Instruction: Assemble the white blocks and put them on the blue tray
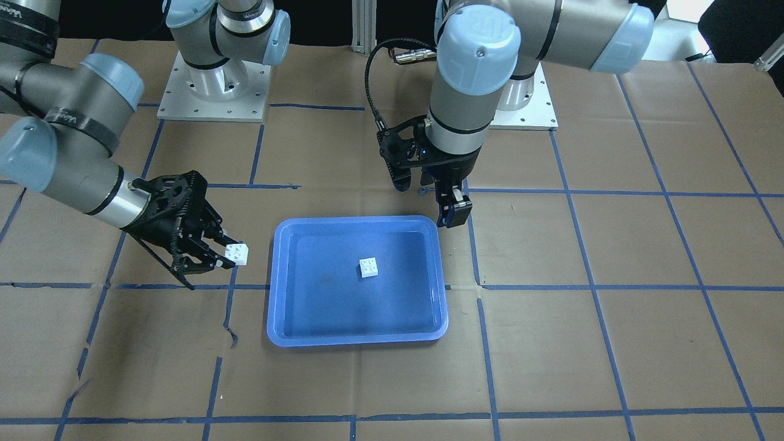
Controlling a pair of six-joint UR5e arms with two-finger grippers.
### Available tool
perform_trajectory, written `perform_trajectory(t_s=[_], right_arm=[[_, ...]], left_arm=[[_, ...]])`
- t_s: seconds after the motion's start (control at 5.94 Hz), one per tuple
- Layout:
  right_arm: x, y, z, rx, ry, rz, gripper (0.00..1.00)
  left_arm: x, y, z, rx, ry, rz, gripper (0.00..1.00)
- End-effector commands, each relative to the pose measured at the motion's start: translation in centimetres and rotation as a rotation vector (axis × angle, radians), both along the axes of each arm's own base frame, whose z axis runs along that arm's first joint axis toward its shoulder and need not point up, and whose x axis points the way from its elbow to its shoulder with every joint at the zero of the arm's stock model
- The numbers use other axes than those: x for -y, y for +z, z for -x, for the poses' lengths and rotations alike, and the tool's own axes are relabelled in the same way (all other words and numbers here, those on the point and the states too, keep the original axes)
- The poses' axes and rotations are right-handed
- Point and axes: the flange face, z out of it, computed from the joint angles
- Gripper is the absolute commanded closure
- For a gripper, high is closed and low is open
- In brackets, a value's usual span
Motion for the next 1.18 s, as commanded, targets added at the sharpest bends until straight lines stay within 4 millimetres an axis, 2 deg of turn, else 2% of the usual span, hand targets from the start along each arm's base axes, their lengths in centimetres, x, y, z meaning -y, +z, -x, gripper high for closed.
perform_trajectory(t_s=[0.0,0.34,0.51,0.84,1.01], right_arm=[[-2.3,-1.8,-7.7,-0.004,-0.059,0.027,0.64],[-2.7,-5.4,-13.7,0.006,-0.094,0.033,0.64],[-2.9,-7.5,-15.2,0.003,-0.079,0.014,0.64],[-3.5,-9.8,-15.7,-0.002,-0.067,-0.011,0.64],[-3.3,-10.8,-15.7,0.0,-0.067,0.002,0.64]], left_arm=[[-0.2,4.5,-2.0,-0.004,0.168,0.024,0.16],[0.1,6.5,-3.7,0.004,0.557,0.064,0.16],[0.3,7.5,-5.9,-0.008,0.794,0.086,0.16],[-0.3,8.6,-6.3,-0.025,1.13,0.102,0.12],[-0.6,9.3,-6.5,-0.037,1.18,0.111,0.09]])
